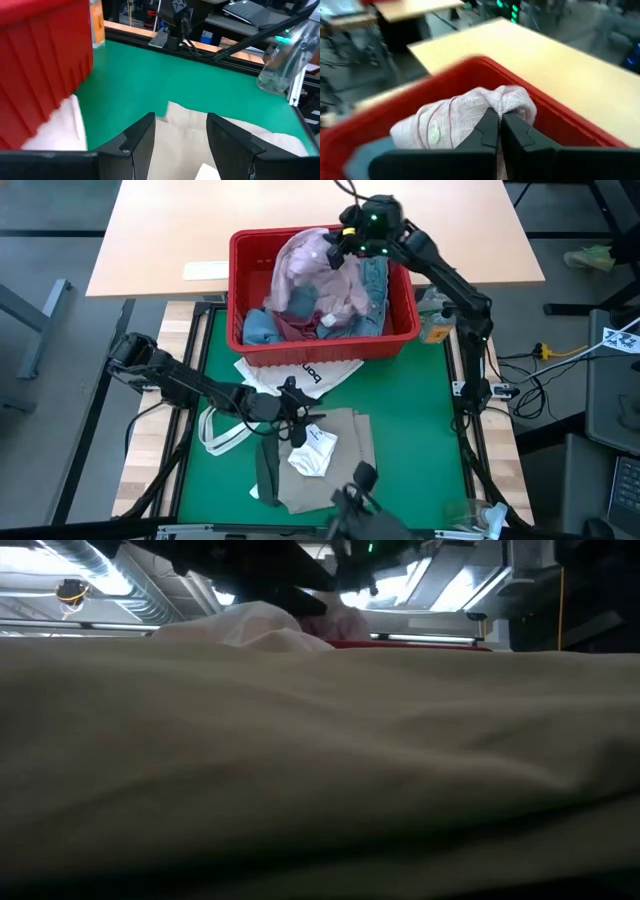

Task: Fold laundry
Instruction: Fold the pink shirt

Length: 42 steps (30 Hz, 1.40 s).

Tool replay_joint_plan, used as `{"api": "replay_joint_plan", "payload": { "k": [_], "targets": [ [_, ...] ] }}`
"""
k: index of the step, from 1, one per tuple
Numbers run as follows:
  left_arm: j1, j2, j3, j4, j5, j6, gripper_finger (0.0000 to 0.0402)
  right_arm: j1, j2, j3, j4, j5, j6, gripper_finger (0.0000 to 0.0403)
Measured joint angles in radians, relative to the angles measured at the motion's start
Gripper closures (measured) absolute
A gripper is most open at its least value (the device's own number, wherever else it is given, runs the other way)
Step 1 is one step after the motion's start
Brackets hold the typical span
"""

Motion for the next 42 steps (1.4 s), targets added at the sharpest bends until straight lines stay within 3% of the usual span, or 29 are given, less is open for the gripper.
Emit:
{"api": "replay_joint_plan", "payload": {
  "k": [4, 9, 15, 19, 24, 32, 42],
  "targets": [
    [0.004, -0.066, 0.0, -0.006, -0.013, 0.109, 0.0231, 0.04, -0.073, 0.009, -0.03, -0.007, -0.004, 0.0395],
    [-0.003, -0.237, 0.0, -0.031, -0.077, 0.224, 0.0231, 0.089, -0.165, 0.012, -0.071, -0.007, -0.005, 0.0399],
    [-0.02, -0.435, 0.001, -0.097, -0.223, 0.38, 0.0231, 0.166, -0.252, 0.012, -0.085, -0.006, -0.005, 0.0394],
    [-0.02, -0.502, 0.001, -0.106, -0.324, 0.467, 0.0231, 0.215, -0.285, 0.012, -0.083, -0.006, -0.005, 0.0395],
    [0.004, -0.502, 0.001, -0.108, -0.343, 0.472, 0.0231, 0.268, -0.3, 0.012, -0.036, -0.006, -0.004, 0.0398],
    [0.064, -0.402, 0.001, -0.111, -0.348, 0.446, 0.0231, 0.303, -0.299, 0.012, 0.046, -0.006, -0.003, 0.0393],
    [0.213, -0.312, 0.001, -0.069, -0.388, 0.42, 0.0231, 0.301, -0.298, 0.012, 0.044, -0.006, 0.045, 0.0394]
  ]
}}
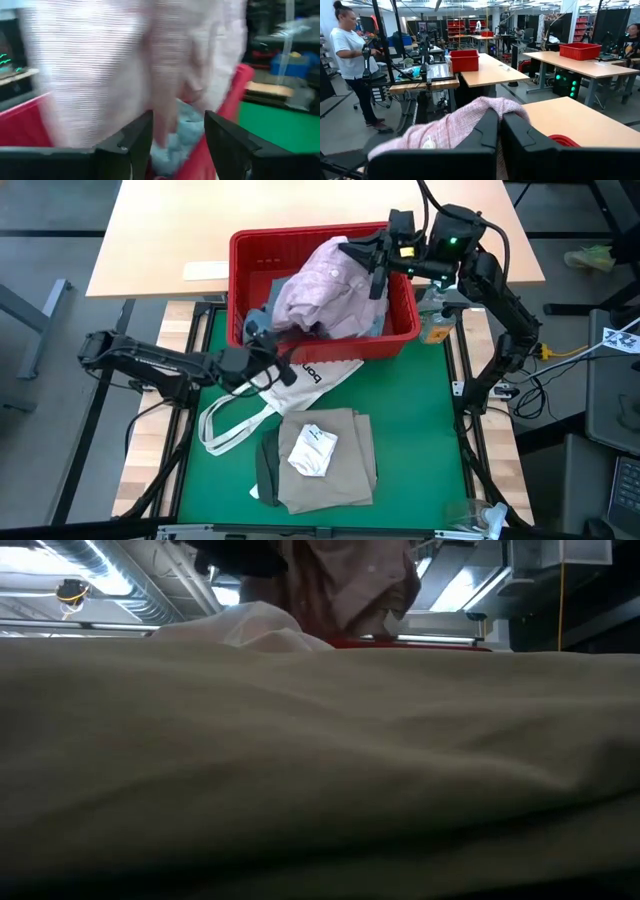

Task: Fold laundry
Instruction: Fold the pink shirt

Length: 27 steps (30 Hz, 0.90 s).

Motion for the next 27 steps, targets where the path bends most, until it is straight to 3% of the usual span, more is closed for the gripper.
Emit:
{"api": "replay_joint_plan", "payload": {
  "k": [5, 12, 27],
  "targets": [
    [0.063, 0.005, 0.0, 0.004, 0.02, -0.079, 0.0231, 0.0, 0.0, 0.0, -0.001, 0.0, 0.001, 0.0394],
    [0.084, 0.011, 0.0, -0.001, 0.274, -0.081, 0.0231, 0.0, 0.0, 0.0, -0.003, 0.0, 0.001, 0.0395],
    [0.151, 0.101, 0.0, 0.081, 0.223, -0.08, 0.0231, 0.0, 0.0, 0.0, -0.002, 0.0, 0.036, 0.0395]
  ]
}}
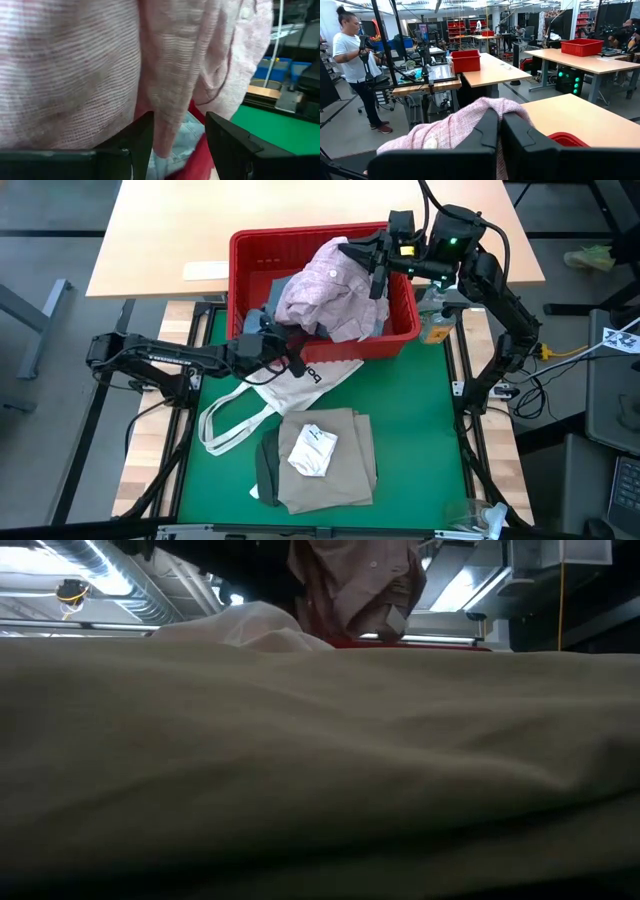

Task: Fold laundry
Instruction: Fold the pink shirt

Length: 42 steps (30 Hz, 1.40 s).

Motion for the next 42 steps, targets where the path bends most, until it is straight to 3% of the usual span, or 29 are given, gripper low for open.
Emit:
{"api": "replay_joint_plan", "payload": {
  "k": [6, 17, 24, 30, 42],
  "targets": [
    [0.049, 0.046, 0.0, 0.057, -0.001, -0.011, 0.0244, 0.0, 0.0, 0.0, 0.001, -0.002, 0.024, 0.0395],
    [0.061, 0.051, 0.0, 0.062, 0.069, -0.049, 0.0393, 0.0, 0.0, 0.0, 0.0, -0.026, 0.029, 0.0395],
    [0.042, 0.051, 0.0, 0.062, 0.082, -0.047, 0.0399, 0.0, 0.0, 0.0, -0.001, -0.026, 0.029, 0.0395],
    [0.041, 0.051, 0.0, 0.06, 0.083, -0.045, 0.0367, 0.0, 0.0, 0.0, -0.002, -0.026, 0.028, 0.0395],
    [0.096, 0.051, 0.0, 0.078, 0.081, -0.053, 0.0236, 0.0, 0.0, 0.0, -0.002, -0.026, 0.026, 0.0395]
  ]
}}
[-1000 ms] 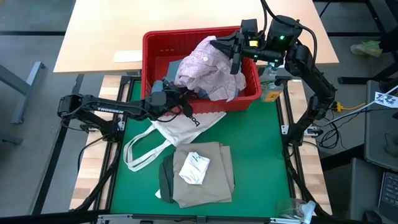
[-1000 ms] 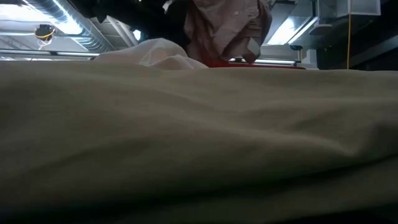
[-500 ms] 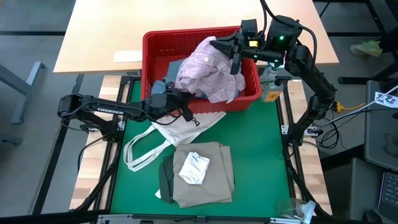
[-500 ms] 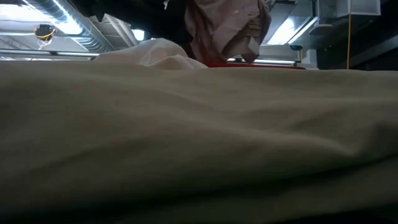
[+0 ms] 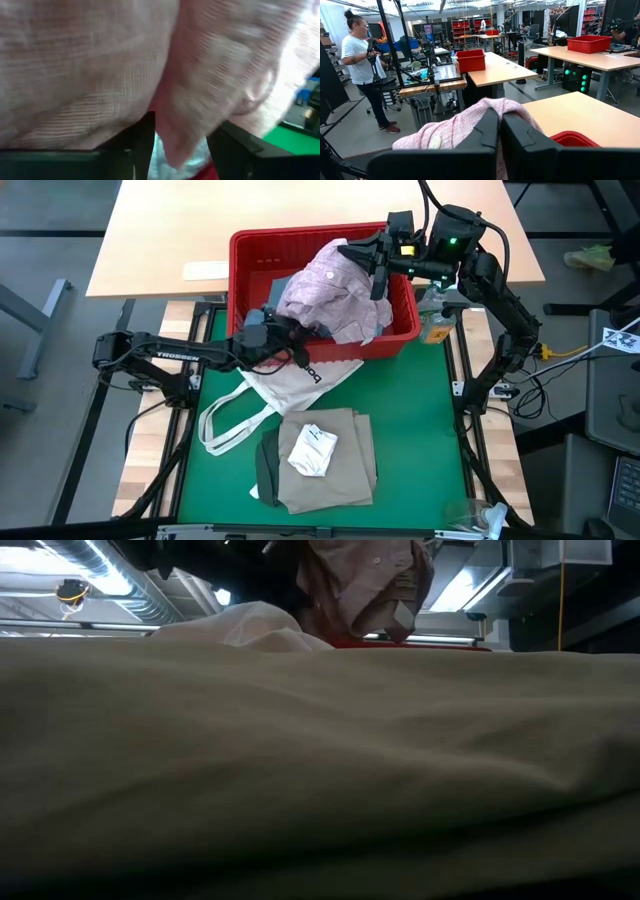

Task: Fold laundry
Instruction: Fold the pink shirt

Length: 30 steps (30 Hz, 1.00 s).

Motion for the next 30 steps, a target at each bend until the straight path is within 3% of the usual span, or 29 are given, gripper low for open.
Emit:
{"api": "replay_joint_plan", "payload": {
  "k": [3, 6, 13, 23, 30],
  "targets": [
    [0.032, 0.0, 0.0, 0.019, 0.004, -0.001, 0.0227, 0.0, 0.0, 0.0, 0.0, 0.0, 0.0, 0.0395],
    [0.04, 0.0, 0.0, 0.032, 0.008, -0.002, 0.0247, 0.0, 0.0, 0.0, 0.0, -0.004, 0.004, 0.0395],
    [-0.051, -0.089, -0.001, 0.049, 0.06, -0.022, 0.0388, 0.021, -0.007, 0.0, -0.002, -0.102, 0.044, 0.0395],
    [-0.347, -0.429, 0.0, -0.087, 0.056, -0.104, 0.0395, 0.167, -0.088, 0.0, -0.062, -0.105, 0.043, 0.0395],
    [-0.637, -0.571, 0.0, -0.335, 0.168, -0.242, 0.0395, 0.336, -0.138, 0.0, -0.131, -0.108, 0.111, 0.0395]
  ]
}}
